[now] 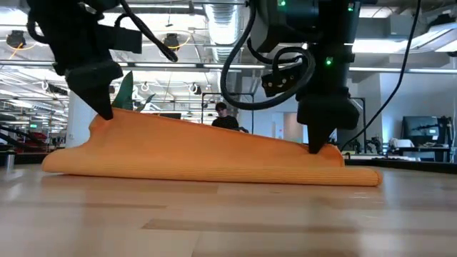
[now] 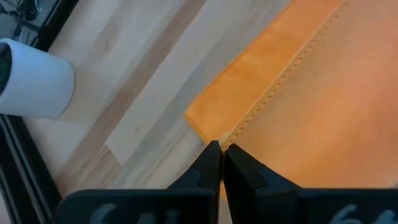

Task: Roll towel into tight, uniform cylinder
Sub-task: Roll the orange microfiber towel

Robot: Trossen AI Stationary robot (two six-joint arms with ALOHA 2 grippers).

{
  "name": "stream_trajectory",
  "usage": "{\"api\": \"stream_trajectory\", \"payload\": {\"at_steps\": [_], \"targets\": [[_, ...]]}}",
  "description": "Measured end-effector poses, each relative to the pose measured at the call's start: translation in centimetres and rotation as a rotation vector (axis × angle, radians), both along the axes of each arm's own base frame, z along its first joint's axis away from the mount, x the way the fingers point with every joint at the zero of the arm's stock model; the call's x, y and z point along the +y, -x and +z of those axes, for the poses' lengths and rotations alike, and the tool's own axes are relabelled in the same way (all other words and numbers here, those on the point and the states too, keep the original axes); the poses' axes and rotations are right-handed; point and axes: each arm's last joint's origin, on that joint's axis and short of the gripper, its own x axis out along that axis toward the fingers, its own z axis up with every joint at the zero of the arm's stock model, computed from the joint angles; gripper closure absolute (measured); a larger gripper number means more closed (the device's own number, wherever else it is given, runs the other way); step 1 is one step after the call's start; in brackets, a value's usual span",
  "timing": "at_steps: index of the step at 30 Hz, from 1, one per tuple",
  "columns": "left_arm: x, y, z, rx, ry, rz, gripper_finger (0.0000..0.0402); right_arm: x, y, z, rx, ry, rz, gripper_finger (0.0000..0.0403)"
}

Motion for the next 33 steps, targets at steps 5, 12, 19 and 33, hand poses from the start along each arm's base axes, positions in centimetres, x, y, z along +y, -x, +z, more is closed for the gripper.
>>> {"api": "stream_trajectory", "payload": {"at_steps": [5, 12, 19, 33], "targets": [[0.8, -0.3, 0.0, 0.025, -0.007, 0.001, 0.0401, -0.7, -0.2, 0.0, -0.001, 0.000, -0.027, 0.0391], [1.0, -0.4, 0.0, 0.051, -0.006, -0.018, 0.0399, -0.9, -0.3, 0.0, -0.009, -0.005, -0.026, 0.0391], [1.1, -0.3, 0.0, 0.077, -0.014, -0.048, 0.0362, -0.9, -0.4, 0.0, -0.016, -0.011, -0.027, 0.0391], [1.8, 0.9, 2.0, 0.347, -0.075, -0.111, 0.0332, -1.2, -0.6, -0.1, -0.033, -0.042, -0.049, 0.0325]]}}
